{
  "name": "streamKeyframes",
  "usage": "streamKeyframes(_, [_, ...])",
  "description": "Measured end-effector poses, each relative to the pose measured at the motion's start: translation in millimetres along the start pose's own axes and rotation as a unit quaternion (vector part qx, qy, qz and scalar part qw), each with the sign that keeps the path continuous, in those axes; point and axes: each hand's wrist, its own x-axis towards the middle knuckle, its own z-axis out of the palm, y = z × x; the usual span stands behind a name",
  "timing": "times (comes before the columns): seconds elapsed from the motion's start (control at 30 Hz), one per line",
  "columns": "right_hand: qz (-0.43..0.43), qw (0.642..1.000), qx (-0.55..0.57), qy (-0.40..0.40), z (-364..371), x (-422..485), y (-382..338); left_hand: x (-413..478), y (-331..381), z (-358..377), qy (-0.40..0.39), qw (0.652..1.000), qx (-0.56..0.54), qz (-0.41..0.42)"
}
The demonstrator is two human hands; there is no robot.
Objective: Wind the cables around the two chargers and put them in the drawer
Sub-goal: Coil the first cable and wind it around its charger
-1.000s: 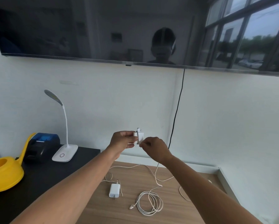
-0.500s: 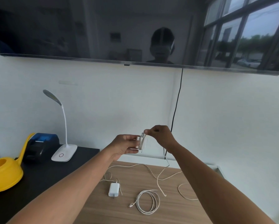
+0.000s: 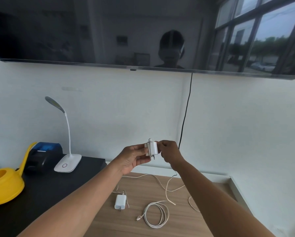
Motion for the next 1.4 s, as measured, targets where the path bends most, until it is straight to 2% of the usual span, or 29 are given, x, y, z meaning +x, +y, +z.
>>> streamKeyframes(0.17, [0.0,0.999,-0.033,-0.015,15,-7,9,5,-2,3,0.077,0.996,-0.047,0.02])
streamKeyframes(0.37, [-0.002,0.997,-0.078,-0.01,34,-14,19,12,4,-3,0.16,0.986,-0.036,0.031])
streamKeyframes(0.67, [-0.02,0.988,-0.155,-0.019,49,-24,15,13,10,-14,0.22,0.973,0.01,0.061])
streamKeyframes(0.83, [-0.064,0.967,-0.247,-0.026,48,-28,8,8,9,-11,0.225,0.962,0.115,0.1])
streamKeyframes(1.0, [-0.093,0.955,-0.278,-0.038,39,-24,-2,5,8,-11,0.201,0.96,0.162,0.106])
streamKeyframes(1.4, [-0.091,0.972,-0.218,-0.012,4,2,-22,-1,-4,-12,0.087,0.983,0.153,0.058])
